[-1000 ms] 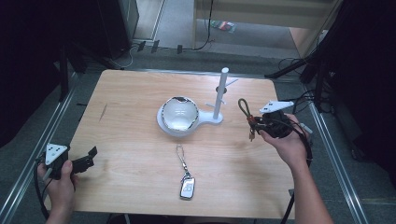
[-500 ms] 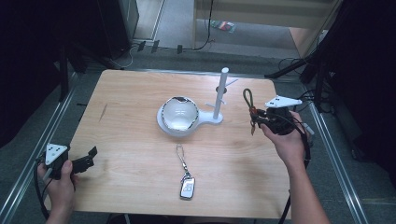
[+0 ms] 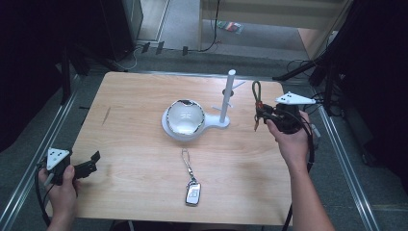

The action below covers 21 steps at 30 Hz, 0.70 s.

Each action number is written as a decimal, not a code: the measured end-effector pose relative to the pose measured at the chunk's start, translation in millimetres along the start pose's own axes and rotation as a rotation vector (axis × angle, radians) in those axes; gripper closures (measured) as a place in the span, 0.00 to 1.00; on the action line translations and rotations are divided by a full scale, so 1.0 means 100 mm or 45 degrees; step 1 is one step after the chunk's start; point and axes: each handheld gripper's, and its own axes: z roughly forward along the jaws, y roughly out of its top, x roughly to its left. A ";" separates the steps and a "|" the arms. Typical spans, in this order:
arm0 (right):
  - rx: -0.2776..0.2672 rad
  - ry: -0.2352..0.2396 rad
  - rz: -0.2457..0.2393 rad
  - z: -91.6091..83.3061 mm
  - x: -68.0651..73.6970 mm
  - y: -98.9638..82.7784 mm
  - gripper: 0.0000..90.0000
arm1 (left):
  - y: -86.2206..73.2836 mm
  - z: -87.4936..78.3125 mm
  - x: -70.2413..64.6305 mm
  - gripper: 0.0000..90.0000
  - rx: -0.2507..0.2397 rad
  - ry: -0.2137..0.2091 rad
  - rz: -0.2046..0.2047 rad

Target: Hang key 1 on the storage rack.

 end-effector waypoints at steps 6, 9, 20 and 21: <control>-0.031 0.022 0.044 0.05 0.00 0.04 0.78 | 0.00 0.00 0.00 0.01 -0.001 -0.001 -0.001; -0.035 0.025 0.054 0.07 0.00 0.06 0.78 | 0.00 0.00 0.00 0.01 -0.001 -0.001 -0.001; -0.024 0.031 0.059 0.18 0.03 0.13 0.78 | 0.00 0.00 0.00 0.01 -0.001 -0.002 -0.001; -0.023 0.032 0.060 0.19 0.03 0.13 0.78 | 0.00 0.00 0.00 0.01 -0.001 -0.003 -0.001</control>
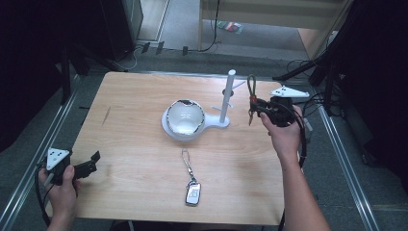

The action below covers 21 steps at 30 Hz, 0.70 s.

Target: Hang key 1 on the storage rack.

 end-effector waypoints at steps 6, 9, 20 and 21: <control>0.016 0.019 0.008 0.07 0.00 0.00 0.78 | 0.00 0.00 0.00 0.01 0.000 -0.002 -0.002; 0.017 0.022 0.011 0.10 0.01 0.00 0.78 | 0.00 0.00 0.00 0.01 0.001 -0.003 -0.001; 0.034 0.039 0.007 0.17 0.04 0.00 0.78 | 0.00 0.00 0.00 0.01 0.002 -0.005 -0.001; 0.036 0.040 0.006 0.17 0.04 0.00 0.78 | 0.00 0.00 0.00 0.01 0.002 -0.006 -0.001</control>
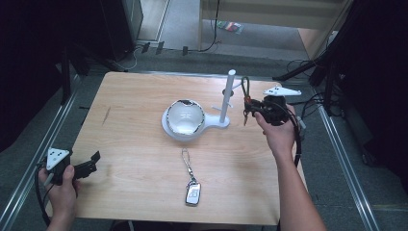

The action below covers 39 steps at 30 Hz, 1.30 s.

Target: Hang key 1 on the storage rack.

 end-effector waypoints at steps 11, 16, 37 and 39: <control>0.016 0.008 -0.004 0.05 0.01 -0.01 0.78 | 0.00 0.00 0.00 0.01 0.000 -0.001 0.003; 0.025 0.011 -0.014 0.07 0.03 -0.01 0.78 | 0.00 0.00 0.00 0.01 0.000 -0.002 0.003; 0.042 0.044 -0.025 0.19 0.10 -0.07 0.78 | 0.00 0.00 0.00 0.01 0.002 -0.005 0.004; 0.041 0.044 -0.029 0.21 0.11 -0.08 0.78 | 0.00 0.00 0.00 0.01 0.002 -0.006 0.004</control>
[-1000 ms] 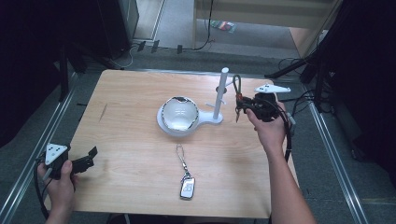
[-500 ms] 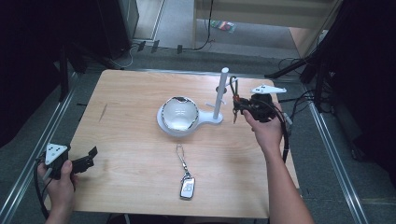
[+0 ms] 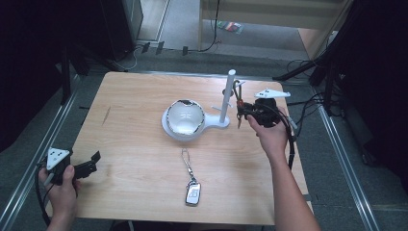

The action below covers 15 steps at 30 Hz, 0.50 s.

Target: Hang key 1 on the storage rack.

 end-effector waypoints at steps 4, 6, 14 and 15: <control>0.006 -0.003 -0.004 0.04 0.02 -0.02 0.78 | 0.00 0.00 0.00 0.01 0.001 -0.001 0.003; 0.014 -0.009 -0.010 0.06 0.04 -0.02 0.78 | 0.00 0.00 0.00 0.01 0.001 -0.001 0.002; 0.008 -0.046 -0.046 0.17 0.06 -0.04 0.78 | 0.00 0.00 0.00 0.01 0.000 -0.002 0.002; 0.006 -0.049 -0.050 0.19 0.07 -0.04 0.78 | 0.00 0.00 0.00 0.01 0.000 -0.002 0.002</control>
